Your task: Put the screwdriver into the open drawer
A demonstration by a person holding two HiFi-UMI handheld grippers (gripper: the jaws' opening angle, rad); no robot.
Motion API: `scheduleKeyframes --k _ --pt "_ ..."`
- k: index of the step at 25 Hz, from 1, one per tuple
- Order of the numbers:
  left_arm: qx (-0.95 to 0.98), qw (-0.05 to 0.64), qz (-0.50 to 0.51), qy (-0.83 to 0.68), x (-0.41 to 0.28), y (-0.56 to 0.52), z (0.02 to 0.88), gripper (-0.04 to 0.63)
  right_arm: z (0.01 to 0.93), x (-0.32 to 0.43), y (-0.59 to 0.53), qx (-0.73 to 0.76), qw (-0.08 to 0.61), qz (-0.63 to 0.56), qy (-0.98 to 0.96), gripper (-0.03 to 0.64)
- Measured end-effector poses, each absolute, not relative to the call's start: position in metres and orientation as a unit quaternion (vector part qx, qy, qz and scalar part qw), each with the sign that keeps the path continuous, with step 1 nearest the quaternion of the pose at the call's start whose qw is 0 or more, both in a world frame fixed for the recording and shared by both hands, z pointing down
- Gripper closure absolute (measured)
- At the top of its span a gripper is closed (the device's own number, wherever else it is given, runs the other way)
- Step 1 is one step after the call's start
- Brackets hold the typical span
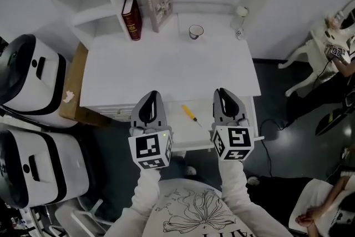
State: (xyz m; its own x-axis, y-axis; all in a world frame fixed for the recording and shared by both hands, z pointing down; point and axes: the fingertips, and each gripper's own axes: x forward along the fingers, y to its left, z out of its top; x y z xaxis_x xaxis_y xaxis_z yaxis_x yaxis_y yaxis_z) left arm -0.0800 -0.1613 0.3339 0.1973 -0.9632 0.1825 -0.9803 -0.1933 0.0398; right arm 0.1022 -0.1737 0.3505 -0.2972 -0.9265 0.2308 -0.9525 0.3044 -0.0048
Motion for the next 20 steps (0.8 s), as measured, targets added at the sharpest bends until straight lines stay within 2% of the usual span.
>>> scheduleKeyframes --k 11,20 --pt "0.772 0.028 0.029 -0.635 -0.076 -0.140 0.286 0.589 0.297 0.107 -0.153 0.593 0.044 0.030 -0.803 0.592" --pt "0.772 0.019 0.024 -0.635 -0.072 -0.137 0.276 0.589 0.288 0.108 -0.150 0.595 0.033 0.025 -0.803 0.604"
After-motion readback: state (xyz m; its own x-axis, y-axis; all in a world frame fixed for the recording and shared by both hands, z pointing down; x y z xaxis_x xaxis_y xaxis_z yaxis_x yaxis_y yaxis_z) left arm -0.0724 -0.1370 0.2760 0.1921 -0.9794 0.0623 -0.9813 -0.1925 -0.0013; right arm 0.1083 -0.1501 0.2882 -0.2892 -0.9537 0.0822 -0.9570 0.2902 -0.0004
